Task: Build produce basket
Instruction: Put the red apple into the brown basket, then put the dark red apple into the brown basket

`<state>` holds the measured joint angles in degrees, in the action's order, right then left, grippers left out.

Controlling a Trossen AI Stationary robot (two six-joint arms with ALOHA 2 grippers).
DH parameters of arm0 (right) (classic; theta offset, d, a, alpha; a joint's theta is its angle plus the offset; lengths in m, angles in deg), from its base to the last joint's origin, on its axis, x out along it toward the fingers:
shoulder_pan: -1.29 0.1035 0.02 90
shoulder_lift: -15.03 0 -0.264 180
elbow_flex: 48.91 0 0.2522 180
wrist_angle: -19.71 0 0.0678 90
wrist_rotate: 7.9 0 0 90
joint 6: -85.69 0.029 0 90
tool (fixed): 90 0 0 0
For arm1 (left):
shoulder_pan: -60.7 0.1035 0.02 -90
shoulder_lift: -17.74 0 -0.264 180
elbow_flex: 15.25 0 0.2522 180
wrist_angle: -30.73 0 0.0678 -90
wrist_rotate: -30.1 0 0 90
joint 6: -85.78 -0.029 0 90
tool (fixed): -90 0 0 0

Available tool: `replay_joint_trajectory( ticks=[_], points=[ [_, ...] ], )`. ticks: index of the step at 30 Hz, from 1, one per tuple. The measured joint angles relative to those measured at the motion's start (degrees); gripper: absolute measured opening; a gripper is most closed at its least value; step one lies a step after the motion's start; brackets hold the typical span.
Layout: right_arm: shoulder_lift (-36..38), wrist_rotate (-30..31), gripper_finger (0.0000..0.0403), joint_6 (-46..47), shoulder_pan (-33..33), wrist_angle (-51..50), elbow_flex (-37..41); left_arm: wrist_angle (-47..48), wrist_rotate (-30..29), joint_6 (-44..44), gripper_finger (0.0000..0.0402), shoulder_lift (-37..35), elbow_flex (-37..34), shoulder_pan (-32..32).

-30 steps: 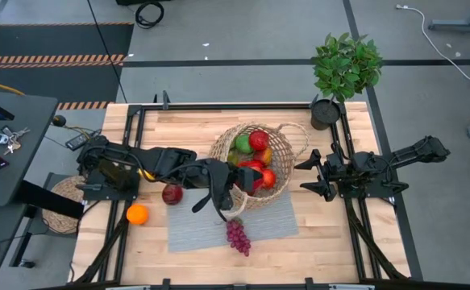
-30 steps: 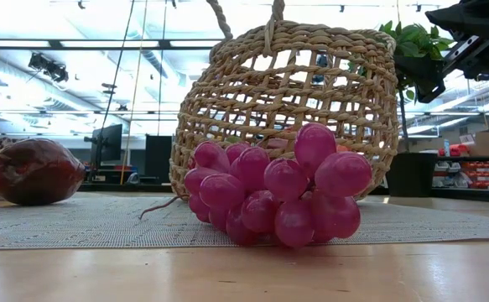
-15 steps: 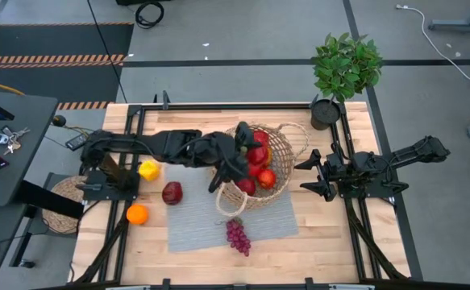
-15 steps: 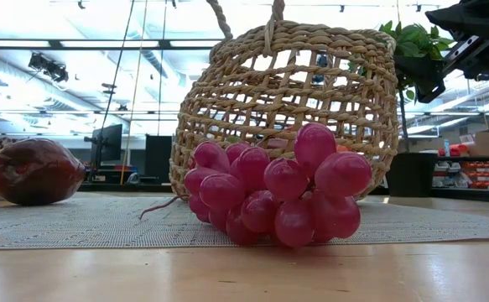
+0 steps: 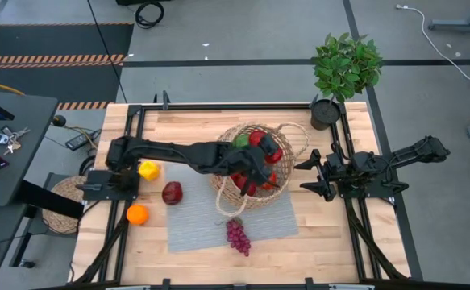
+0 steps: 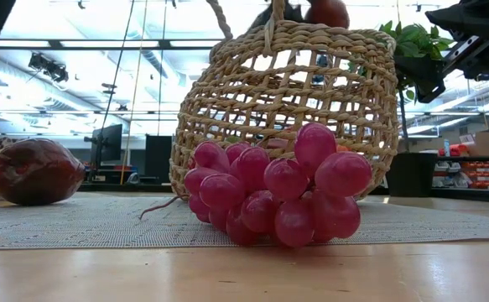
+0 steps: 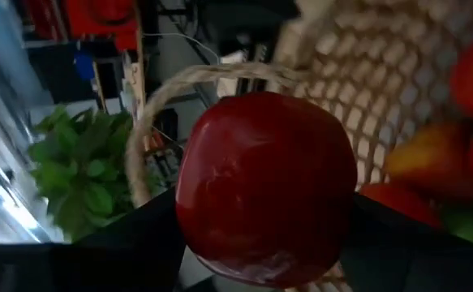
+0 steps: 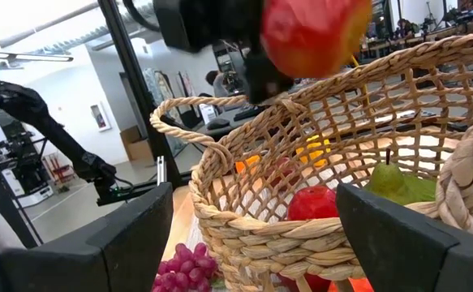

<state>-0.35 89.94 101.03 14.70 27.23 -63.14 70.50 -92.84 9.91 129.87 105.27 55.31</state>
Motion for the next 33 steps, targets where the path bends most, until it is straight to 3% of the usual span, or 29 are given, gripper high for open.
replay_joint_trajectory(
  ticks=[4, 8, 12, 17, 21, 29, 33],
  points=[
    [0.0, 0.0, 0.0348, 0.0, 0.0, 0.0, 0.0, 0.3, -1.4, -6.6, 0.0271, 2.4, 0.0, 1.0],
    [0.0, 0.0, 0.0348, 0.0, 0.0, 0.1, 0.0, 1.1, -1.8, -7.2, 0.0271, 4.0, 0.0, 2.2],
    [0.0, 0.0, 0.0348, 0.0, 0.0, 0.0, 0.0, 3.7, -1.8, 1.0, 0.0271, 4.7, 0.0, 3.2],
    [0.0, 0.0, 0.0348, 0.0, 0.0, 0.1, 0.0, 10.4, -1.7, 18.9, 0.0272, 5.1, 0.0, 4.6],
    [0.0, 0.0, 0.0348, 0.0, 0.0, 0.0, 0.0, 15.4, -1.3, 26.6, 0.0275, 5.1, 0.0, 5.2],
    [0.0, 0.0, 0.0348, 0.0, 0.0, 0.1, 0.0, 17.4, -1.8, 30.7, 0.0355, 5.1, 0.0, 4.9],
    [0.0, 0.0, 0.0348, 0.0, 0.0, 0.1, 0.0, 15.3, -7.9, 30.5, 0.0387, 4.7, 0.0, 3.2]
  ],
)
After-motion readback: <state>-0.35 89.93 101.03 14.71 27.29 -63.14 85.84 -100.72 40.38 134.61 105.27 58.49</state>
